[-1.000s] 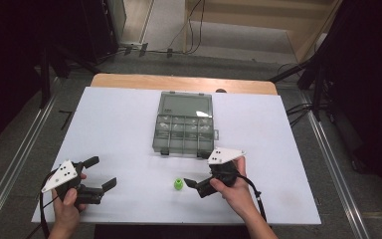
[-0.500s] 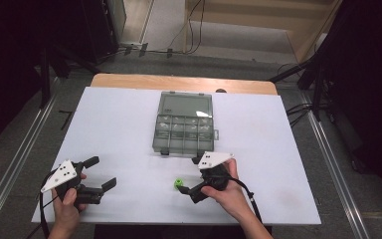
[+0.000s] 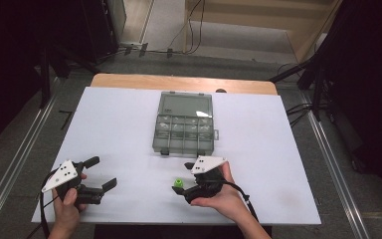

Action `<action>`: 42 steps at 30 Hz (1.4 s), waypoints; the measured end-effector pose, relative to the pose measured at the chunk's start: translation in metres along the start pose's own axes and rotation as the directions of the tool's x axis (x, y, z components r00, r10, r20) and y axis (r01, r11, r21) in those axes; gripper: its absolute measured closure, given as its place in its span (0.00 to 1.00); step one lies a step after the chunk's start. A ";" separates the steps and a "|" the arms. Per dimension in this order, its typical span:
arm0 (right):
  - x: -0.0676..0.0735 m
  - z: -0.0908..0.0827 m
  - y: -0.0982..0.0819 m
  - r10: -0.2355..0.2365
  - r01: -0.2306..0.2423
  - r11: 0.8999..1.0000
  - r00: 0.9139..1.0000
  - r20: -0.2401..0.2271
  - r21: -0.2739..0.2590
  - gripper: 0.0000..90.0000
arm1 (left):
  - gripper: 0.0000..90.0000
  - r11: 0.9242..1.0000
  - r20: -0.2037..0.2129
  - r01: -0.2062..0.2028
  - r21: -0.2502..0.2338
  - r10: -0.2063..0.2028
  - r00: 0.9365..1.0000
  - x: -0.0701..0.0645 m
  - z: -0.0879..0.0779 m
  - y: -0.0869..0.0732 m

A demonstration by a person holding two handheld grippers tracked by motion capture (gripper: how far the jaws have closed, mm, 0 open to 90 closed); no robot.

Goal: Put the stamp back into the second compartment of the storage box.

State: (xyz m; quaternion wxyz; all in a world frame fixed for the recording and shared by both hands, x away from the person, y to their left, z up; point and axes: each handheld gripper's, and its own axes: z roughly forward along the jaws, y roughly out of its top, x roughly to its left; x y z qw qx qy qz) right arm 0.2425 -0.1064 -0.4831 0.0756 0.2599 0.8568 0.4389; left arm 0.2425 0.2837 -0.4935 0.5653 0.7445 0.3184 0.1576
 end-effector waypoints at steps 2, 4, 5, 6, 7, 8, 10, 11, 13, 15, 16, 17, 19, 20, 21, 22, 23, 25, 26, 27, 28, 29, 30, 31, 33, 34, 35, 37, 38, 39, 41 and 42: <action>0.001 0.001 -0.001 0.001 -0.001 1.000 1.000 -0.017 0.010 0.31 | 0.00 1.000 0.000 0.000 0.000 0.000 1.000 0.000 0.000 0.000; 0.002 0.003 -0.001 -0.006 0.006 1.000 1.000 -0.009 0.023 0.38 | 0.00 1.000 0.001 0.000 -0.001 0.000 1.000 0.000 0.000 0.000; 0.002 0.004 -0.001 -0.008 0.009 1.000 1.000 -0.017 0.029 0.42 | 0.00 1.000 0.001 -0.001 0.000 0.001 1.000 0.000 0.000 0.000; 0.003 0.005 -0.001 -0.007 0.008 1.000 1.000 -0.030 0.030 0.46 | 0.00 1.000 0.001 0.000 0.000 0.000 1.000 0.000 0.000 0.000; 0.002 0.005 -0.001 -0.016 0.017 0.999 0.999 -0.040 0.034 0.49 | 0.00 1.000 0.001 0.000 -0.001 0.000 1.000 0.000 0.000 0.000; 0.002 0.006 -0.001 -0.018 0.019 0.999 0.999 -0.043 0.039 0.51 | 0.00 1.000 0.001 0.000 -0.001 0.000 1.000 0.000 0.000 0.000; 0.001 0.008 -0.002 -0.004 0.007 0.999 0.999 -0.051 0.054 0.57 | 0.00 1.000 0.002 0.000 -0.001 0.000 1.000 0.000 0.000 0.000; 0.000 0.009 -0.002 0.011 -0.008 0.998 0.998 -0.055 0.059 0.59 | 0.00 1.000 0.002 -0.001 0.000 0.001 1.000 0.000 0.000 0.000; -0.001 0.011 -0.004 0.015 -0.011 0.998 0.998 -0.062 0.065 0.63 | 0.00 1.000 0.002 -0.001 0.000 0.001 1.000 0.000 0.000 0.000; -0.002 0.012 -0.004 0.019 -0.015 0.997 0.998 -0.053 0.074 0.65 | 0.00 1.000 0.002 -0.001 0.000 0.001 1.000 0.000 0.000 0.000; -0.002 0.013 -0.005 0.017 -0.014 0.997 0.999 -0.049 0.077 0.66 | 0.00 1.000 0.002 -0.001 0.000 0.001 1.000 0.000 0.000 0.000; -0.001 0.014 -0.005 0.020 -0.016 0.997 0.999 -0.049 0.078 0.67 | 0.00 1.000 0.002 -0.002 0.001 0.002 1.000 0.000 0.000 0.000; -0.001 0.015 -0.005 0.020 -0.017 0.996 0.999 -0.041 0.083 0.68 | 0.00 1.000 0.003 -0.002 0.001 0.002 1.000 0.000 0.000 0.000; -0.002 0.016 -0.006 0.018 -0.015 0.996 0.999 -0.038 0.087 0.69 | 0.00 1.000 0.003 -0.002 0.001 0.002 1.000 0.000 0.000 0.000; -0.002 0.017 -0.006 0.016 -0.013 0.996 0.999 -0.034 0.088 0.71 | 0.00 1.000 0.003 -0.002 0.001 0.002 1.000 0.000 0.000 0.000; -0.002 0.017 -0.006 0.018 -0.015 0.996 0.999 -0.030 0.090 0.71 | 0.00 1.000 0.003 -0.002 0.002 0.002 1.000 0.000 0.000 0.000; -0.002 0.017 -0.007 0.017 -0.014 0.996 0.999 -0.031 0.091 0.72 | 0.00 1.000 0.003 -0.002 0.002 0.002 1.000 0.000 0.000 0.000; -0.002 0.018 -0.007 0.018 -0.016 0.995 1.000 -0.022 0.097 0.73 | 0.00 1.000 0.004 -0.003 0.002 0.003 1.000 0.000 0.000 0.000; -0.002 0.018 -0.008 0.016 -0.014 0.995 1.000 -0.019 0.099 0.73 | 0.00 1.000 0.003 -0.003 0.002 0.003 1.000 0.000 0.000 0.000; -0.002 0.019 -0.008 0.015 -0.013 0.995 1.000 -0.022 0.099 0.75 | 0.00 1.000 0.003 -0.002 0.002 0.002 1.000 0.000 0.000 0.000; -0.002 0.019 -0.009 0.005 -0.003 0.995 1.000 -0.019 0.098 0.76 | 0.00 1.000 0.003 -0.003 0.002 0.003 1.000 0.000 0.000 0.000; -0.002 0.019 -0.009 0.004 -0.003 0.995 1.000 -0.018 0.098 0.76 | 0.00 1.000 0.003 -0.002 0.002 0.002 1.000 0.000 0.000 0.000; -0.002 0.019 -0.009 0.002 -0.001 0.995 1.000 -0.017 0.098 0.77 | 0.00 1.000 0.003 -0.002 0.002 0.002 1.000 0.000 0.000 0.000; -0.002 0.019 -0.008 -0.004 0.005 0.996 1.000 -0.008 0.094 0.78 | 0.00 1.000 0.003 -0.002 0.002 0.002 1.000 0.000 0.000 0.000; -0.001 0.018 -0.008 0.001 0.000 0.996 1.000 -0.014 0.087 0.78 | 0.00 1.000 0.003 -0.002 0.002 0.002 1.000 0.000 0.000 0.000; -0.001 0.018 -0.008 -0.004 0.005 0.997 1.000 -0.013 0.083 0.78 | 0.00 1.000 0.003 -0.002 0.002 0.002 1.000 0.000 0.000 0.000; 0.000 0.017 -0.007 -0.003 0.004 0.996 1.000 -0.014 0.084 0.78 | 0.00 1.000 0.002 -0.002 0.003 0.002 1.000 0.000 0.000 0.000; 0.000 0.017 -0.007 -0.012 0.013 0.997 1.000 -0.020 0.082 0.78 | 0.00 1.000 0.000 0.003 0.002 -0.003 1.000 0.000 0.000 0.000; 0.000 0.016 -0.006 -0.010 0.012 0.997 1.000 -0.020 0.082 0.78 | 0.00 1.000 -0.001 0.003 0.002 -0.003 1.000 0.000 0.000 0.000; 0.000 0.015 -0.006 -0.010 0.012 0.997 1.000 -0.024 0.081 0.78 | 0.00 1.000 -0.002 0.005 0.000 -0.005 1.000 0.001 0.000 0.000; -0.001 0.014 -0.006 -0.003 0.005 0.997 1.000 -0.027 0.074 0.78 | 0.00 1.000 -0.003 0.006 -0.003 -0.006 1.000 0.001 0.000 0.000; -0.002 0.013 -0.006 -0.001 0.004 0.997 1.000 -0.031 0.072 0.78 | 0.00 1.000 -0.003 0.004 -0.004 -0.004 1.000 0.001 0.000 0.000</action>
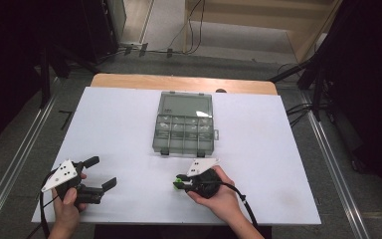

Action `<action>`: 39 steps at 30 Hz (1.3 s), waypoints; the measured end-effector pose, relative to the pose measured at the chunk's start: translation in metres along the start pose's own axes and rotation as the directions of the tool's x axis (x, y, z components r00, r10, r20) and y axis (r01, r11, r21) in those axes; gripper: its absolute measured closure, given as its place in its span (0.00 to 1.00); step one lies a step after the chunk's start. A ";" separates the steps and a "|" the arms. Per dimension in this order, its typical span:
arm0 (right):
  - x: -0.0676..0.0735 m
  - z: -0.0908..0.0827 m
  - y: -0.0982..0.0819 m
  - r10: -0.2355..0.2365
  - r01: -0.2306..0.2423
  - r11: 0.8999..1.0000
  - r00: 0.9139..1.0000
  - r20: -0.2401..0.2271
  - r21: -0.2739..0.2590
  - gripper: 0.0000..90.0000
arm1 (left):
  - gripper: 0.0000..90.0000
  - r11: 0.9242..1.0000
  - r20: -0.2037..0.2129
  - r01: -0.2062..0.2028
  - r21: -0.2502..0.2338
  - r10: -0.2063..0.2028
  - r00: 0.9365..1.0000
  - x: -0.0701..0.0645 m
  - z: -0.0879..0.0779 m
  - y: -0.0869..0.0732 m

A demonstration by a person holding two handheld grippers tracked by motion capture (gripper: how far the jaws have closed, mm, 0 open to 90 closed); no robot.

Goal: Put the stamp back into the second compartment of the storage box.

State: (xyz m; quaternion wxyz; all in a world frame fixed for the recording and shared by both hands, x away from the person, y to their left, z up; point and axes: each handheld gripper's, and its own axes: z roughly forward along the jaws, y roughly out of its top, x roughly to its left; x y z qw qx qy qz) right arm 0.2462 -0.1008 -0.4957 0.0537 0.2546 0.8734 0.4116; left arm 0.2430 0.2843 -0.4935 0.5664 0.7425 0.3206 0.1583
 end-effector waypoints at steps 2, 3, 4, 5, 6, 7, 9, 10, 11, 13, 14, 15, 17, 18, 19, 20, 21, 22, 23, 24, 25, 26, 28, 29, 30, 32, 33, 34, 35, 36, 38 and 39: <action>-0.001 -0.001 0.000 -0.001 0.001 1.000 1.000 -0.003 -0.001 0.78 | 0.00 1.000 0.001 -0.002 0.003 0.002 1.000 0.000 0.000 0.000; 0.000 -0.002 0.001 0.002 -0.002 1.000 1.000 0.001 -0.001 0.78 | 0.00 1.000 0.001 -0.002 0.002 0.002 1.000 0.000 0.000 0.000; 0.000 -0.003 0.001 0.005 -0.005 1.000 1.000 0.000 -0.004 0.78 | 0.00 1.000 0.001 -0.001 0.001 0.001 1.000 -0.001 0.000 0.000; 0.000 -0.003 0.001 0.003 -0.003 1.000 1.000 -0.001 -0.005 0.78 | 0.00 1.000 0.002 -0.002 0.000 0.002 1.000 -0.001 0.000 0.000; -0.001 -0.004 0.002 0.003 -0.003 1.000 1.000 0.003 -0.006 0.78 | 0.00 1.000 0.002 -0.002 0.000 0.002 1.000 -0.001 0.000 0.000; -0.001 -0.006 0.002 0.008 -0.008 1.000 1.000 0.004 -0.007 0.78 | 0.00 1.000 0.002 -0.002 -0.001 0.002 1.000 -0.001 0.000 0.000; -0.002 -0.007 0.003 0.012 -0.012 1.000 1.000 -0.002 -0.010 0.78 | 0.00 1.000 0.003 -0.003 -0.003 0.003 1.000 -0.001 0.000 0.000; -0.002 -0.008 0.004 0.014 -0.014 1.000 1.000 0.000 -0.012 0.78 | 0.00 1.000 0.003 -0.003 -0.004 0.003 1.000 -0.001 0.000 0.000; -0.002 -0.009 0.005 0.014 -0.014 1.000 1.000 -0.001 -0.015 0.78 | 0.00 1.000 0.003 -0.003 -0.004 0.003 1.000 -0.001 0.000 0.000; -0.003 -0.011 0.006 0.016 -0.016 1.000 1.000 0.000 -0.019 0.78 | 0.00 1.000 0.004 -0.004 -0.004 0.004 1.000 -0.001 0.000 0.000; -0.004 -0.012 0.007 0.014 -0.014 1.000 1.000 0.004 -0.021 0.78 | 0.00 1.000 0.004 -0.003 -0.002 0.003 1.000 -0.001 0.000 0.000; -0.004 -0.013 0.008 0.015 -0.015 1.000 1.000 0.005 -0.024 0.79 | 0.00 1.000 0.005 -0.004 -0.002 0.004 1.000 -0.001 0.000 0.000; -0.006 -0.014 0.009 0.011 -0.010 1.000 1.000 0.008 -0.024 0.78 | 0.00 1.000 0.004 -0.005 -0.002 0.005 1.000 -0.001 0.000 0.000; -0.007 -0.014 0.010 0.009 -0.009 1.000 1.000 0.005 -0.025 0.79 | 0.00 1.000 0.004 -0.005 -0.002 0.005 1.000 -0.001 0.000 0.000; -0.007 -0.015 0.011 0.016 -0.016 1.000 1.000 0.011 -0.023 0.78 | 0.00 1.000 0.004 -0.005 -0.003 0.005 1.000 -0.001 0.000 0.000; -0.008 -0.015 0.012 0.016 -0.015 1.000 1.000 0.012 -0.025 0.79 | 0.00 1.000 0.005 -0.005 -0.005 0.005 1.000 -0.001 0.000 0.000; -0.008 -0.016 0.013 0.014 -0.014 1.000 1.000 0.012 -0.027 0.78 | 0.00 1.000 0.005 -0.005 -0.005 0.005 1.000 -0.001 0.000 0.000; -0.009 -0.017 0.015 0.009 -0.009 1.000 1.000 0.013 -0.028 0.79 | 0.00 1.000 0.006 -0.005 -0.006 0.005 1.000 -0.001 0.000 0.000; -0.009 -0.017 0.016 0.012 -0.011 0.999 1.000 0.017 -0.033 0.79 | 0.00 1.000 0.006 -0.005 -0.005 0.005 1.000 -0.001 0.000 0.000; -0.010 -0.017 0.017 0.012 -0.011 0.999 1.000 0.019 -0.034 0.79 | 0.00 1.000 0.005 -0.006 -0.003 0.006 1.000 -0.001 0.000 0.000; -0.010 -0.018 0.018 0.013 -0.012 0.999 1.000 0.019 -0.034 0.78 | 0.00 1.000 0.005 -0.006 -0.003 0.006 1.000 -0.001 0.000 0.000; -0.011 -0.018 0.019 0.012 -0.012 0.999 1.000 0.021 -0.035 0.78 | 0.00 1.000 0.003 -0.008 -0.001 0.008 1.000 -0.001 0.000 0.000; -0.012 -0.018 0.022 0.018 -0.017 0.999 1.000 0.017 -0.033 0.78 | 0.00 1.000 0.006 -0.011 -0.001 0.011 1.000 -0.002 0.000 0.000; -0.012 -0.017 0.022 0.015 -0.014 0.999 1.000 0.019 -0.033 0.78 | 0.00 1.000 0.006 -0.012 -0.001 0.012 1.000 -0.002 0.000 0.000; -0.013 -0.017 0.024 0.015 -0.015 0.999 1.000 0.018 -0.033 0.78 | 0.00 1.000 0.006 -0.012 -0.002 0.012 1.000 -0.002 0.001 0.000; -0.014 -0.017 0.025 0.019 -0.019 0.999 1.000 0.016 -0.032 0.78 | 0.00 1.000 0.006 -0.011 -0.001 0.011 1.000 -0.002 0.000 0.000; -0.015 -0.017 0.026 0.021 -0.020 0.999 1.000 0.016 -0.036 0.79 | 0.00 1.000 0.006 -0.011 -0.001 0.011 1.000 -0.002 0.000 0.000; -0.016 -0.017 0.027 0.020 -0.019 0.999 1.000 0.017 -0.036 0.78 | 0.00 1.000 0.007 -0.011 0.001 0.011 1.000 -0.001 0.000 0.000; -0.016 -0.018 0.028 0.027 -0.026 0.999 1.000 0.016 -0.037 0.79 | 0.00 1.000 0.007 -0.011 0.003 0.011 1.000 -0.001 0.000 0.000; -0.017 -0.018 0.029 0.027 -0.026 0.999 1.000 0.016 -0.036 0.78 | 0.00 1.000 0.008 -0.012 0.001 0.012 1.000 -0.001 0.000 0.000; -0.019 -0.018 0.032 0.028 -0.028 0.999 0.999 0.018 -0.034 0.78 | 0.00 1.000 0.009 -0.012 0.001 0.012 1.000 -0.001 0.000 0.000; -0.020 -0.018 0.033 0.029 -0.028 0.999 0.999 0.018 -0.031 0.78 | 0.00 1.000 0.008 -0.011 0.001 0.011 1.000 -0.002 0.000 0.000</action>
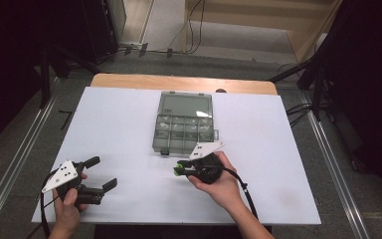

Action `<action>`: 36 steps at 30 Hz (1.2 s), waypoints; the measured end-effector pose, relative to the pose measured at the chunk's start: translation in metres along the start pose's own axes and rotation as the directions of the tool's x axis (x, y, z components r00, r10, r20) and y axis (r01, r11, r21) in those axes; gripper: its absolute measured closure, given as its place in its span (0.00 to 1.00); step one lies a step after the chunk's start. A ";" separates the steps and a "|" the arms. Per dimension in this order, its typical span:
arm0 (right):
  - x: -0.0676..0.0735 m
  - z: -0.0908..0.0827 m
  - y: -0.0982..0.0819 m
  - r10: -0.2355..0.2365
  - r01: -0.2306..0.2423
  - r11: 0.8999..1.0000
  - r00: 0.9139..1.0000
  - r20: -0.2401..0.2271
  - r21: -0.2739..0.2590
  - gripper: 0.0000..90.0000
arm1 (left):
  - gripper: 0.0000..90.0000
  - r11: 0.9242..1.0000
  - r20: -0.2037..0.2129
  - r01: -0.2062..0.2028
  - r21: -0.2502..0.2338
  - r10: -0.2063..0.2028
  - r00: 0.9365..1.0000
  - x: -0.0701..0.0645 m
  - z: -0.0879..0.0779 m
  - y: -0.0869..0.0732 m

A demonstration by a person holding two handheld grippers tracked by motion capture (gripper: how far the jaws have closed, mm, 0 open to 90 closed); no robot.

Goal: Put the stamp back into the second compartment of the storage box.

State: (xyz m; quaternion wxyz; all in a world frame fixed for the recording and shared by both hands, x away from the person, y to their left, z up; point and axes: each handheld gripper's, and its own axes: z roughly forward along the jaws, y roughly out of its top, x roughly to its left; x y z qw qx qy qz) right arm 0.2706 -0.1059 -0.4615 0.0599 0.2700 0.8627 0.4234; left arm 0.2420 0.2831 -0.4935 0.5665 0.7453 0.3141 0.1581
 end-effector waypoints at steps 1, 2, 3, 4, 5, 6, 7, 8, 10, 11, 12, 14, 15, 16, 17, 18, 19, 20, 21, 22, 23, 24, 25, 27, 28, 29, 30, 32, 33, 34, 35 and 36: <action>-0.001 0.000 0.001 0.004 -0.004 1.000 1.000 0.003 -0.003 0.79 | 0.00 1.000 0.000 0.000 0.000 0.000 1.000 0.000 0.000 0.000; -0.001 -0.001 0.002 0.008 -0.008 1.000 1.000 0.003 -0.002 0.79 | 0.00 1.000 0.000 0.000 0.000 0.000 1.000 0.000 0.000 0.000; -0.002 -0.001 0.003 0.009 -0.009 1.000 1.000 0.002 -0.004 0.79 | 0.00 1.000 0.000 0.000 0.000 0.000 1.000 0.000 0.000 0.000; -0.003 -0.001 0.004 0.007 -0.007 1.000 1.000 0.002 -0.008 0.78 | 0.00 1.000 -0.001 -0.001 0.000 0.001 1.000 0.000 0.000 0.000; -0.003 -0.002 0.005 0.007 -0.007 1.000 1.000 0.006 -0.006 0.79 | 0.00 1.000 -0.001 -0.001 0.000 0.001 1.000 0.000 0.000 0.000; -0.004 -0.002 0.006 0.009 -0.009 1.000 1.000 0.006 -0.005 0.78 | 0.00 1.000 0.000 -0.002 0.000 0.002 1.000 0.000 0.000 0.000; -0.005 -0.002 0.007 0.009 -0.009 1.000 1.000 0.005 -0.006 0.78 | 0.00 1.000 0.000 -0.002 0.001 0.002 1.000 0.000 0.000 0.000; -0.006 -0.002 0.008 0.009 -0.009 1.000 1.000 0.008 -0.004 0.79 | 0.00 1.000 -0.001 -0.001 0.000 0.001 1.000 0.000 0.000 0.000; -0.008 -0.003 0.010 0.012 -0.012 1.000 1.000 0.010 -0.006 0.79 | 0.00 1.000 0.000 0.004 -0.004 -0.004 1.000 0.000 0.000 0.000; -0.009 -0.003 0.011 0.014 -0.014 1.000 1.000 0.011 -0.004 0.78 | 0.00 1.000 -0.001 0.002 -0.002 -0.002 1.000 0.000 0.000 0.000; -0.009 -0.004 0.012 0.015 -0.015 1.000 1.000 0.017 -0.008 0.78 | 0.00 1.000 0.000 0.001 -0.001 -0.001 1.000 0.000 0.000 0.000; -0.011 -0.004 0.014 0.014 -0.014 1.000 1.000 0.018 -0.010 0.78 | 0.00 1.000 -0.001 0.001 -0.001 -0.001 1.000 0.000 0.000 0.000; -0.012 -0.004 0.015 0.015 -0.015 1.000 1.000 0.016 -0.008 0.78 | 0.00 1.000 -0.001 0.000 -0.001 0.000 1.000 0.000 0.000 0.000; -0.013 -0.004 0.016 0.013 -0.013 1.000 1.000 0.018 -0.005 0.79 | 0.00 1.000 0.000 0.001 -0.002 -0.001 1.000 0.000 0.000 0.000; -0.013 -0.003 0.016 0.011 -0.011 1.000 1.000 0.018 -0.003 0.79 | 0.00 1.000 0.001 0.001 -0.001 -0.001 1.000 0.000 0.000 0.000; -0.014 -0.003 0.017 0.015 -0.015 1.000 1.000 0.021 -0.005 0.79 | 0.00 1.000 0.001 0.001 -0.001 -0.001 1.000 0.000 0.000 0.000; -0.015 -0.002 0.018 0.015 -0.015 1.000 1.000 0.020 -0.004 0.79 | 0.00 1.000 0.001 0.002 -0.003 -0.002 1.000 0.000 0.000 0.000; -0.015 -0.002 0.019 0.017 -0.017 1.000 1.000 0.020 -0.002 0.79 | 0.00 1.000 0.001 0.001 -0.002 -0.001 1.000 0.000 0.000 0.000; -0.016 -0.002 0.020 0.019 -0.019 1.000 1.000 0.022 -0.001 0.79 | 0.00 1.000 0.003 0.001 -0.003 -0.001 1.000 0.000 0.000 0.000; -0.017 -0.001 0.021 0.023 -0.023 1.000 0.999 0.023 -0.005 0.79 | 0.00 1.000 0.004 0.002 -0.003 -0.002 1.000 0.000 0.000 0.000; -0.017 -0.001 0.022 0.026 -0.026 1.000 0.999 0.023 -0.004 0.79 | 0.00 1.000 0.006 0.003 -0.007 -0.003 1.000 0.000 0.000 0.000; -0.019 -0.001 0.023 0.025 -0.025 1.000 0.999 0.023 -0.005 0.79 | 0.00 1.000 0.006 0.003 -0.006 -0.003 1.000 0.000 0.000 0.000; -0.019 -0.001 0.024 0.029 -0.028 1.000 0.999 0.022 -0.005 0.79 | 0.00 1.000 0.007 0.004 -0.009 -0.004 1.000 0.000 0.000 0.000; -0.022 -0.001 0.027 0.028 -0.028 1.000 0.999 0.024 -0.003 0.79 | 0.00 1.000 0.006 0.001 -0.008 -0.001 1.000 0.000 0.000 0.000; -0.023 0.000 0.028 0.025 -0.025 1.000 0.999 0.024 -0.004 0.79 | 0.00 1.000 0.006 0.002 -0.004 -0.002 1.000 0.000 0.000 0.000; -0.024 0.000 0.029 0.027 -0.027 1.000 0.999 0.024 -0.002 0.79 | 0.00 1.000 0.006 0.000 -0.005 0.000 1.000 0.000 0.000 0.000; -0.025 0.000 0.030 0.026 -0.026 1.000 0.999 0.024 -0.002 0.79 | 0.00 1.000 0.007 0.002 -0.006 -0.002 1.000 0.000 0.000 0.000; -0.027 0.000 0.032 0.029 -0.029 1.000 0.999 0.024 -0.004 0.79 | 0.00 1.000 0.007 0.001 -0.003 -0.001 1.000 0.000 0.000 0.000; -0.028 -0.001 0.033 0.033 -0.033 0.999 0.999 0.025 -0.006 0.79 | 0.00 1.000 0.007 0.001 -0.003 -0.001 1.000 0.000 0.000 0.000; -0.029 -0.001 0.034 0.037 -0.037 0.999 0.999 0.026 -0.007 0.79 | 0.00 1.000 0.007 0.001 -0.003 -0.001 1.000 0.000 0.000 0.000; -0.030 0.000 0.035 0.037 -0.037 0.999 0.999 0.027 -0.009 0.79 | 0.00 1.000 0.007 0.000 -0.006 0.000 1.000 0.000 0.000 0.000; -0.031 0.000 0.036 0.037 -0.037 0.999 0.999 0.024 -0.006 0.79 | 0.00 1.000 0.008 0.002 -0.006 -0.002 1.000 0.000 0.000 0.000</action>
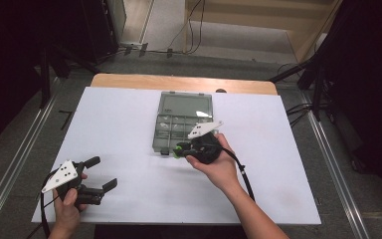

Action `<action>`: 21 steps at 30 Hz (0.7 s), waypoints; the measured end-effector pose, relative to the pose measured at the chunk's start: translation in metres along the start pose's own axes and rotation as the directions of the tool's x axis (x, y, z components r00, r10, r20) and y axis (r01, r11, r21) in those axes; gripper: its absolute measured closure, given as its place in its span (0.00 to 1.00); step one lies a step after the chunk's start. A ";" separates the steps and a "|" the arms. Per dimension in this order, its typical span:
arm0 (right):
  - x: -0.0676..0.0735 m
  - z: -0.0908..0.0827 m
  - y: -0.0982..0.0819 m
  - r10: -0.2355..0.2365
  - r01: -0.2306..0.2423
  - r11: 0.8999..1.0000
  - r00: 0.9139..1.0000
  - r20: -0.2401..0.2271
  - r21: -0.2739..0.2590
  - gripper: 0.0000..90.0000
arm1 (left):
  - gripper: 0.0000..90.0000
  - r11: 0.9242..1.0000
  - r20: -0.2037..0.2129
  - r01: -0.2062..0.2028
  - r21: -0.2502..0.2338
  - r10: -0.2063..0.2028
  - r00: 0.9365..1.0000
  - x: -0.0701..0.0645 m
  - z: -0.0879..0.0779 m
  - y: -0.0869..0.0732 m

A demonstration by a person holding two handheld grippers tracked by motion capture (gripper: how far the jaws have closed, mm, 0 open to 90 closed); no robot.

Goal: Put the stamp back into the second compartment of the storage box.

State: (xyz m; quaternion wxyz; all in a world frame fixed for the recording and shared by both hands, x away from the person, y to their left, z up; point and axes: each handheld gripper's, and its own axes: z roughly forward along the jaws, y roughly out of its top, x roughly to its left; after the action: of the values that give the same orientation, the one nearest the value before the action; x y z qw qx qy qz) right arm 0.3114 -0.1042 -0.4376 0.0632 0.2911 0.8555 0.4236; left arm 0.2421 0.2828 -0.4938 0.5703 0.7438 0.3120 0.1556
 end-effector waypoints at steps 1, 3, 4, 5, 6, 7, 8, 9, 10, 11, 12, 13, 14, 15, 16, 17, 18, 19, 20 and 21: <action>-0.001 0.001 0.001 0.002 -0.002 1.000 1.000 0.004 -0.001 0.79 | 0.00 1.000 0.000 0.000 0.000 0.000 1.000 0.000 0.000 0.000; -0.003 0.002 0.003 -0.002 0.002 1.000 1.000 0.006 0.004 0.79 | 0.00 1.000 0.001 0.000 0.000 0.000 1.000 0.000 0.000 0.000; -0.004 0.002 0.003 0.000 0.000 1.000 1.000 0.006 0.007 0.79 | 0.00 1.000 0.001 0.000 0.000 0.000 1.000 0.000 0.000 0.000; -0.005 0.003 0.004 0.002 -0.003 1.000 1.000 0.006 0.008 0.79 | 0.00 1.000 0.002 0.001 -0.001 -0.001 1.000 0.000 0.000 0.000; -0.006 0.003 0.005 0.006 -0.006 1.000 1.000 0.011 0.010 0.79 | 0.00 1.000 0.002 0.001 -0.001 -0.001 1.000 0.000 0.000 0.000; -0.007 0.004 0.005 0.005 -0.005 1.000 1.000 0.009 0.010 0.79 | 0.00 1.000 0.002 0.001 -0.001 -0.001 1.000 0.000 0.000 0.000; -0.008 0.004 0.006 0.012 -0.012 1.000 1.000 0.005 0.009 0.79 | 0.00 1.000 0.002 0.001 -0.001 -0.001 1.000 0.000 0.000 0.000; -0.009 0.004 0.007 0.015 -0.015 1.000 1.000 0.008 0.009 0.79 | 0.00 1.000 0.001 0.000 0.000 0.000 1.000 0.000 0.000 0.000; -0.010 0.005 0.007 0.012 -0.012 1.000 1.000 0.005 0.010 0.79 | 0.00 1.000 0.001 0.000 0.000 0.000 1.000 0.000 0.000 0.000; -0.010 0.005 0.008 0.021 -0.021 1.000 1.000 0.007 0.010 0.79 | 0.00 1.000 0.001 -0.001 0.000 0.001 1.000 0.000 0.000 0.000; -0.012 0.005 0.009 0.019 -0.019 1.000 1.000 0.006 0.010 0.79 | 0.00 1.000 0.000 -0.001 0.004 0.001 1.000 0.000 0.000 0.000; -0.013 0.005 0.009 0.019 -0.019 1.000 1.000 0.005 0.009 0.79 | 0.00 1.000 0.000 -0.001 0.004 0.001 1.000 0.000 0.000 0.000; -0.013 0.006 0.010 0.024 -0.024 1.000 1.000 0.007 0.010 0.79 | 0.00 1.000 0.001 -0.001 0.004 0.001 1.000 0.000 0.000 0.000; -0.014 0.006 0.011 0.021 -0.021 1.000 1.000 0.009 0.010 0.79 | 0.00 1.000 0.002 -0.001 0.001 0.001 1.000 0.000 0.000 0.000; -0.014 0.006 0.011 0.021 -0.022 1.000 1.000 0.009 0.010 0.79 | 0.00 1.000 0.002 0.000 0.000 0.000 1.000 0.000 0.000 0.000; -0.015 0.006 0.012 0.021 -0.022 1.000 1.000 0.012 0.008 0.79 | 0.00 1.000 0.002 -0.001 0.000 0.001 1.000 0.000 0.000 0.000; -0.016 0.006 0.013 0.020 -0.020 1.000 1.000 0.015 0.010 0.79 | 0.00 1.000 0.002 0.001 0.000 -0.001 1.000 0.000 0.000 0.000; -0.016 0.006 0.014 0.022 -0.022 1.000 1.000 0.017 0.008 0.79 | 0.00 1.000 0.001 -0.001 0.003 0.001 1.000 0.000 0.000 0.000; -0.017 0.006 0.015 0.024 -0.024 1.000 1.000 0.018 0.007 0.79 | 0.00 1.000 0.001 -0.001 0.003 0.001 1.000 0.000 0.000 0.000; -0.018 0.006 0.016 0.024 -0.024 1.000 1.000 0.020 0.008 0.79 | 0.00 1.000 0.002 0.000 -0.001 0.000 1.000 0.000 0.000 0.000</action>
State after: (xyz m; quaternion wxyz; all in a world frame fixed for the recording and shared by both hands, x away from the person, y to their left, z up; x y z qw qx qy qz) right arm 0.3351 -0.1021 -0.4320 0.0656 0.3059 0.8529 0.4180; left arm 0.2421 0.2827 -0.4938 0.5708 0.7439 0.3112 0.1548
